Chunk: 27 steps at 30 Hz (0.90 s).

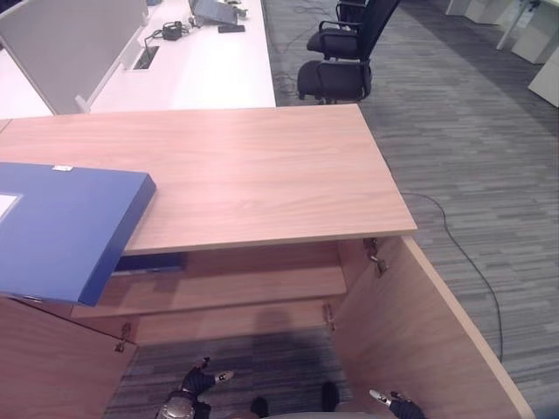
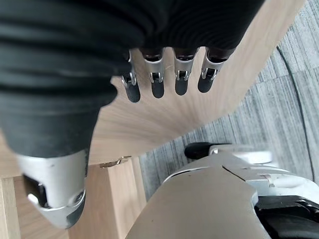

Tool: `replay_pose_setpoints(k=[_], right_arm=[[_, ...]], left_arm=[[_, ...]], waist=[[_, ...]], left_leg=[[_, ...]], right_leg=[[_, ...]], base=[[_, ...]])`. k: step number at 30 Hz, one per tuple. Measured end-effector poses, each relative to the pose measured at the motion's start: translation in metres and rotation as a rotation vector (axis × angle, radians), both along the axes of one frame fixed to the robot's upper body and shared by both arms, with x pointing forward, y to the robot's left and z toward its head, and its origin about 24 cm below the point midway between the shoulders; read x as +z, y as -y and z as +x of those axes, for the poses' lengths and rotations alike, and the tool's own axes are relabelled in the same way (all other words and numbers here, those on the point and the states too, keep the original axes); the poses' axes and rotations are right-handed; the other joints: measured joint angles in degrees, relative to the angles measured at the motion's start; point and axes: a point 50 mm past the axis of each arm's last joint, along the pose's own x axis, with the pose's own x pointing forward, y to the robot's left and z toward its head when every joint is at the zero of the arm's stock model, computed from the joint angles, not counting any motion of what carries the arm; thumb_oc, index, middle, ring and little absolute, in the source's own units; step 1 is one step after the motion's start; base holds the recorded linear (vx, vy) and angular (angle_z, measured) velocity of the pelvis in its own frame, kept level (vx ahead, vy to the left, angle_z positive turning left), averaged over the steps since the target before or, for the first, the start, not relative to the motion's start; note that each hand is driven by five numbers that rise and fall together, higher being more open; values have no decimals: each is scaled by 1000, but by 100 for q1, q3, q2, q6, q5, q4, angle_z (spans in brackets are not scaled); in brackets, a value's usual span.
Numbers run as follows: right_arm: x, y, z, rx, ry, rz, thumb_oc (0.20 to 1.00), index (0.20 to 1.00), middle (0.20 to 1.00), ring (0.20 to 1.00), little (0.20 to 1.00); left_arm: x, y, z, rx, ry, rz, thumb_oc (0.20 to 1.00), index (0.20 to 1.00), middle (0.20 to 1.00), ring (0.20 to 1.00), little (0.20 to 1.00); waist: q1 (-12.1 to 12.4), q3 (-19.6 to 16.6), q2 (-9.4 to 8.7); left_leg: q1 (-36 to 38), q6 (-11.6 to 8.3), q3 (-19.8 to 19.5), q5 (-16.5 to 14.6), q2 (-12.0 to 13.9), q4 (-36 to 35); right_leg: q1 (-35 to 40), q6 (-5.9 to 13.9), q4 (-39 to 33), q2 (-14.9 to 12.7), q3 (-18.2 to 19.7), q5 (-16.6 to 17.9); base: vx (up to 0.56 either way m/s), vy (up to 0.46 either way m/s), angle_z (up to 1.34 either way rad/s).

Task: Put the empty folder in the office cabinet

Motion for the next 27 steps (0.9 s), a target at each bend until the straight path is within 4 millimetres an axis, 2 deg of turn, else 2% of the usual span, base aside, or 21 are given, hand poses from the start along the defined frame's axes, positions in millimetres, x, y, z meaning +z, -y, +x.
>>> replay_pose_setpoints(k=[8,14,16,18,20,21,22,23,24,25,26,27], right_arm=[[-1,0,-3,2,-9,8,1000,1000,1000,1000,1000],[-1,0,-8,2,-22,10,1000,1000,1000,1000,1000],[-1,3,-10,4,-27,9,1000,1000,1000,1000,1000],[-1,6,-11,4,-28,3,1000,1000,1000,1000,1000],[2,13,-2,7,-8,-14,1000,1000,1000,1000,1000],[4,16,1,8,1,-22,1000,1000,1000,1000,1000],[6,18,9,9,20,-29,1000,1000,1000,1000,1000],[8,19,19,14,41,-32,1000,1000,1000,1000,1000],[10,18,27,19,61,-34,1000,1000,1000,1000,1000],[10,17,32,23,73,-30,1000,1000,1000,1000,1000],[11,17,32,24,74,-30,1000,1000,1000,1000,1000],[11,18,33,23,75,-33,1000,1000,1000,1000,1000]], left_arm=[[-3,-1,-9,6,-27,2,1000,1000,1000,1000,1000],[-5,-1,-17,13,-52,2,1000,1000,1000,1000,1000],[-7,4,-21,15,-62,-12,1000,1000,1000,1000,1000],[-7,10,-15,7,-47,-25,1000,1000,1000,1000,1000],[-7,14,-11,6,-37,-40,1000,1000,1000,1000,1000],[-4,17,1,3,-8,-47,1000,1000,1000,1000,1000],[0,19,17,-16,28,-48,1000,1000,1000,1000,1000],[5,19,30,-21,66,-47,1000,1000,1000,1000,1000],[8,18,37,-26,83,-46,1000,1000,1000,1000,1000],[7,16,33,-22,70,-43,1000,1000,1000,1000,1000],[6,16,31,-20,66,-43,1000,1000,1000,1000,1000],[4,16,25,-17,52,-46,1000,1000,1000,1000,1000]], waist=[[11,-89,98],[-9,-163,181],[2,-135,312],[-4,-75,341],[4,60,516],[-21,96,527],[-50,211,471],[-40,400,263],[-33,460,190],[-71,486,146],[-90,489,152],[-144,494,163]], left_leg=[[7,-57,-100,-72,32,-56],[-67,-134,-265,35,113,-52],[-122,-224,-367,114,132,15],[-172,-245,-428,124,124,65],[-362,-362,-572,203,91,228],[-690,-549,-676,322,2,460],[-994,-944,-780,584,-126,614],[-1112,-1265,-587,974,-263,558],[-1179,-1069,-333,829,-178,770],[-1026,-935,-198,506,230,1121],[-920,-974,-269,449,353,1178],[-667,-1025,-369,301,659,1222]], right_leg=[[31,-14,17,27,-10,-10],[35,-90,1,114,-153,-51],[43,-108,0,143,-185,-65],[37,-109,-2,131,-194,-66],[5,-78,2,171,-259,-88],[-120,-144,-1,116,-72,-138],[-247,-192,0,-2,9,-119],[-402,-405,2,-244,-35,85],[-470,-434,-1,-347,-64,133],[-420,-402,-2,-376,-65,122],[-381,-397,-2,-374,-65,118],[-321,-374,-3,-374,-28,102]], base=[[-22,-99,3],[-39,-117,13],[-120,-99,27],[-136,-14,21],[-253,22,40],[-257,52,81],[-192,53,87],[-102,57,60],[-60,74,29],[-55,116,11],[-68,158,8],[-78,206,0]])
